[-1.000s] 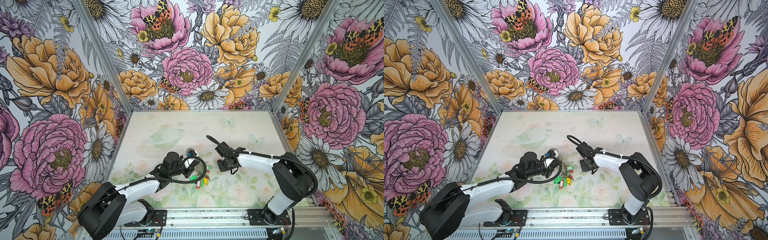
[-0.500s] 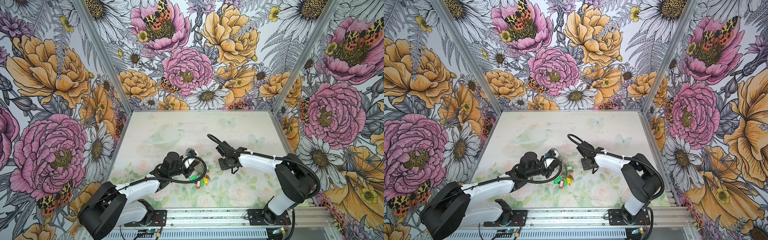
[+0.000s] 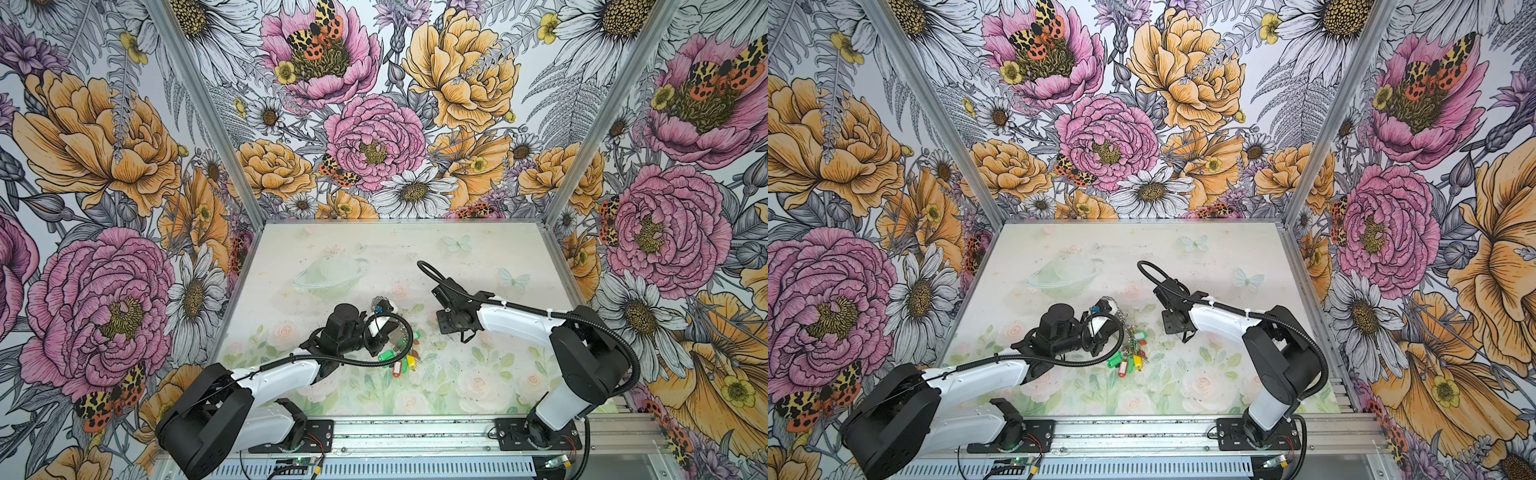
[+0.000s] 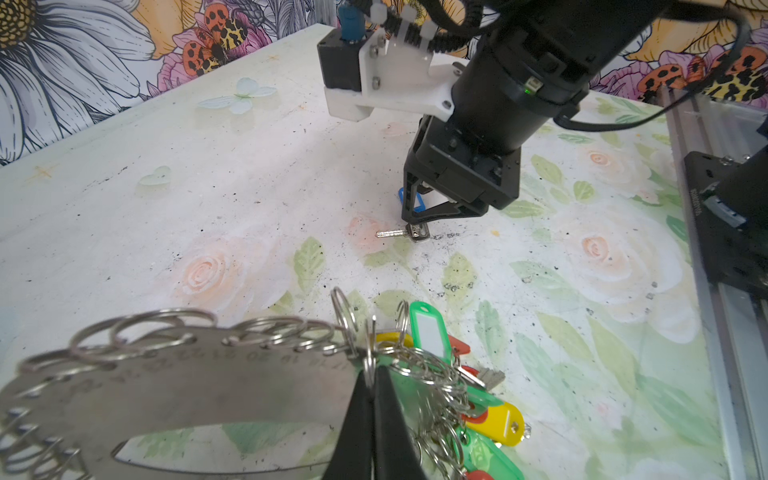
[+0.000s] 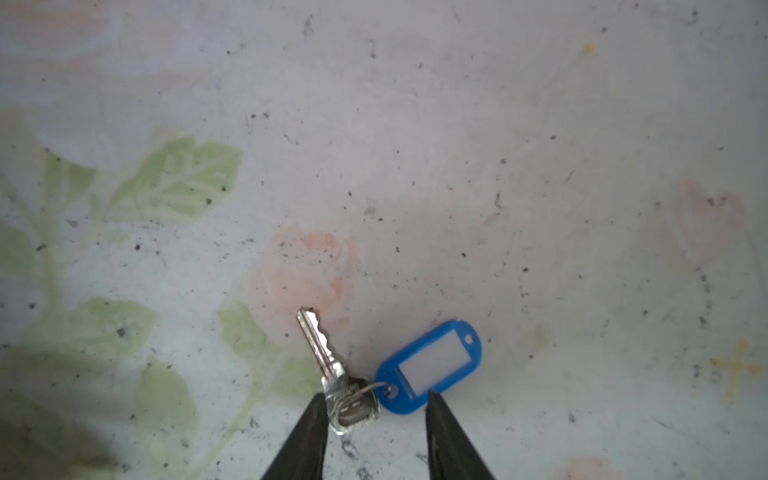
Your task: Put the keys on the keyring
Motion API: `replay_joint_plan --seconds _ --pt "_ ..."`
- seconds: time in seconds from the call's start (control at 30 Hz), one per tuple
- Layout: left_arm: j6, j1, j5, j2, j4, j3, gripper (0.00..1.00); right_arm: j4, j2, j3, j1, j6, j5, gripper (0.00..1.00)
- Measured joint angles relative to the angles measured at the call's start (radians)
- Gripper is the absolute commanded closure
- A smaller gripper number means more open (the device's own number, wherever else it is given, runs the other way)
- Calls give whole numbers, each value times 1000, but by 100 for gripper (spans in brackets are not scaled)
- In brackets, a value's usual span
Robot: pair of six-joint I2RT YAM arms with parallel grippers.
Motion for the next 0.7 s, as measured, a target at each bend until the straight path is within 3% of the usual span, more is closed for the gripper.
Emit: replay_joint_plan --seconds 0.23,0.53,0.7 --pt "0 0 0 3 0 0 100 9 43 1 1 21 15 56" --pt "0 -1 0 4 0 0 100 15 55 7 13 35 55 65" --pt "2 -1 0 4 0 0 100 11 52 4 14 36 72 63"
